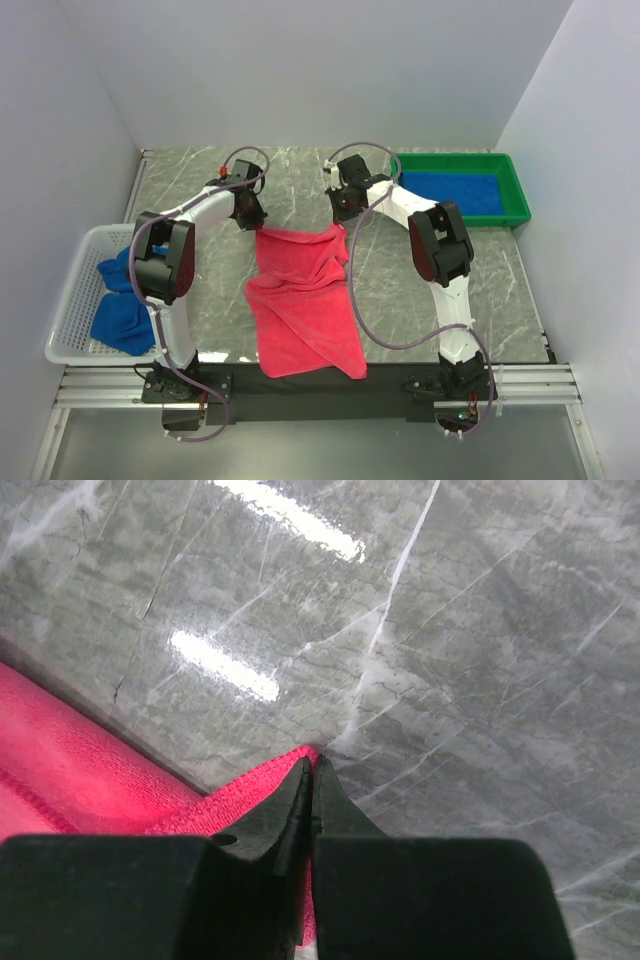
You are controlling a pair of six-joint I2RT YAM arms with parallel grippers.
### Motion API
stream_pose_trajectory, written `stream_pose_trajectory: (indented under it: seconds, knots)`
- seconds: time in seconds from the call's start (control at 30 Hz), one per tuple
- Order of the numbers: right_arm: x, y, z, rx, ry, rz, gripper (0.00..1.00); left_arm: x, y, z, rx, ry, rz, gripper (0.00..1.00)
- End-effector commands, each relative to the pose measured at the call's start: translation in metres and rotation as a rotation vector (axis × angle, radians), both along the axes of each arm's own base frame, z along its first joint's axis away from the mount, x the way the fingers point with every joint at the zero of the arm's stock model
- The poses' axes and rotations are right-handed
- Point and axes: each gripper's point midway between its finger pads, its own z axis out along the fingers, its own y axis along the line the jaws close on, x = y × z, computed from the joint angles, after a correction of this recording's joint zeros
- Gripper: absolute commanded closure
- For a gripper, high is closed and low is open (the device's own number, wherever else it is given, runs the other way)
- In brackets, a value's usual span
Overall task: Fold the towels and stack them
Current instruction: Flatten out the crumpled towel
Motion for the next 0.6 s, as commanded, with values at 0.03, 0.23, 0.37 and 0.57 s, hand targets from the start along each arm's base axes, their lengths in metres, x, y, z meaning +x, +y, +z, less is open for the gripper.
stream_pose_trajectory:
  seconds: [0.03,0.23,0.37,0.57]
  knots:
    - [0.025,-0.003,0.044,0.039,-0.132,-0.040,1.00,0.024,0.024,0.054,0.024,-0.109,0.045,0.99]
    - [0.061,-0.021,0.095,0.091,-0.271,-0.101,1.00,0.057,0.046,0.089,0.028,-0.177,0.072,0.99]
    - [0.087,-0.032,0.139,0.132,-0.386,-0.136,1.00,0.090,0.051,0.128,0.011,-0.274,0.082,0.99]
    - [0.135,-0.054,0.213,0.164,-0.633,-0.210,1.00,0.134,0.052,0.186,-0.045,-0.442,0.075,0.99]
